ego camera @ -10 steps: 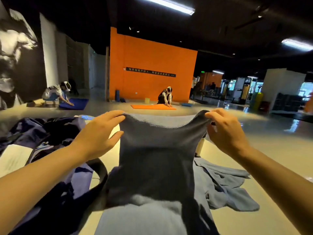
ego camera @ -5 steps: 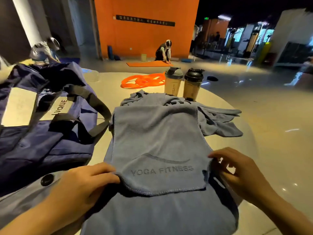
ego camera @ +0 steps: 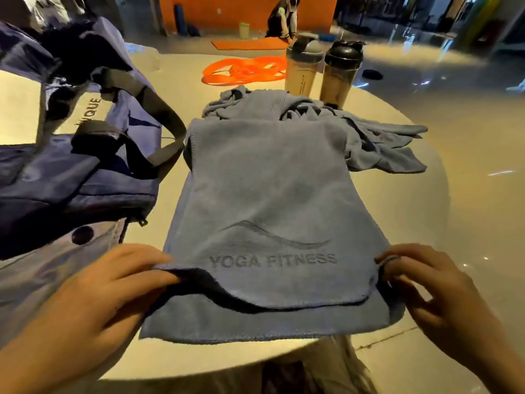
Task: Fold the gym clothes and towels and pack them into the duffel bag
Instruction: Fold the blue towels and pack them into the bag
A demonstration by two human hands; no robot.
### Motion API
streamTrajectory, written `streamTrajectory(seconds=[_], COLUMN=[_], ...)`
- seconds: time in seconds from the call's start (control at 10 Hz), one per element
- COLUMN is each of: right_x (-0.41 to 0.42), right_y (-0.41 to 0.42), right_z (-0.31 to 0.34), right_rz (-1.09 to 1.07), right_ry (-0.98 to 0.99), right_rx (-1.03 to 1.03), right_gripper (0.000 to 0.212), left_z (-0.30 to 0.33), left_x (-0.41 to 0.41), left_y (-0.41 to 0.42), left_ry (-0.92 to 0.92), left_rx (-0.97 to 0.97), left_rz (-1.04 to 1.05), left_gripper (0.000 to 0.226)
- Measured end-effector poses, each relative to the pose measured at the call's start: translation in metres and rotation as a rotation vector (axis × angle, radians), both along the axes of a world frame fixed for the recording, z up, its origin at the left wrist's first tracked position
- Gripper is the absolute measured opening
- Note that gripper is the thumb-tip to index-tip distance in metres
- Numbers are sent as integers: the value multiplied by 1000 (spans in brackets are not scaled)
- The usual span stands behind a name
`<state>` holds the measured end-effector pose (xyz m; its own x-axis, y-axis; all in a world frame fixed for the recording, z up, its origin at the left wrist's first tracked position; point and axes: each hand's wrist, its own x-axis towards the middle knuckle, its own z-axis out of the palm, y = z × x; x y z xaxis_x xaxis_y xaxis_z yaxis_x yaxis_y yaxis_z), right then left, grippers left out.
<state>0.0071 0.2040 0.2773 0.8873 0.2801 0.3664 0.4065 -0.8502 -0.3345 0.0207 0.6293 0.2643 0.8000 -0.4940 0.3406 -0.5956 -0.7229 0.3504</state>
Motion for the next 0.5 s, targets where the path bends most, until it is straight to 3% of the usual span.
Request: streamTrajectory(seconds=[0.1, 0.3, 0.4, 0.5], right_x=[-8, 15, 34, 43], right_y=[15, 8, 11, 11], right_z=[14, -3, -3, 5], right_rz=[-16, 22, 14, 24], right_ry=[70, -5, -32, -14], right_rx=[59, 56, 43, 68], right_gripper=[31, 34, 26, 32], left_z=[5, 11, 15, 20], left_x=[5, 10, 24, 28], left_y=[-12, -27, -33, -35], left_ry=[-3, -48, -67, -87], left_rx=[42, 100, 155, 111], left_rz=[16, 69, 100, 77], left_gripper=[30, 46, 54, 50])
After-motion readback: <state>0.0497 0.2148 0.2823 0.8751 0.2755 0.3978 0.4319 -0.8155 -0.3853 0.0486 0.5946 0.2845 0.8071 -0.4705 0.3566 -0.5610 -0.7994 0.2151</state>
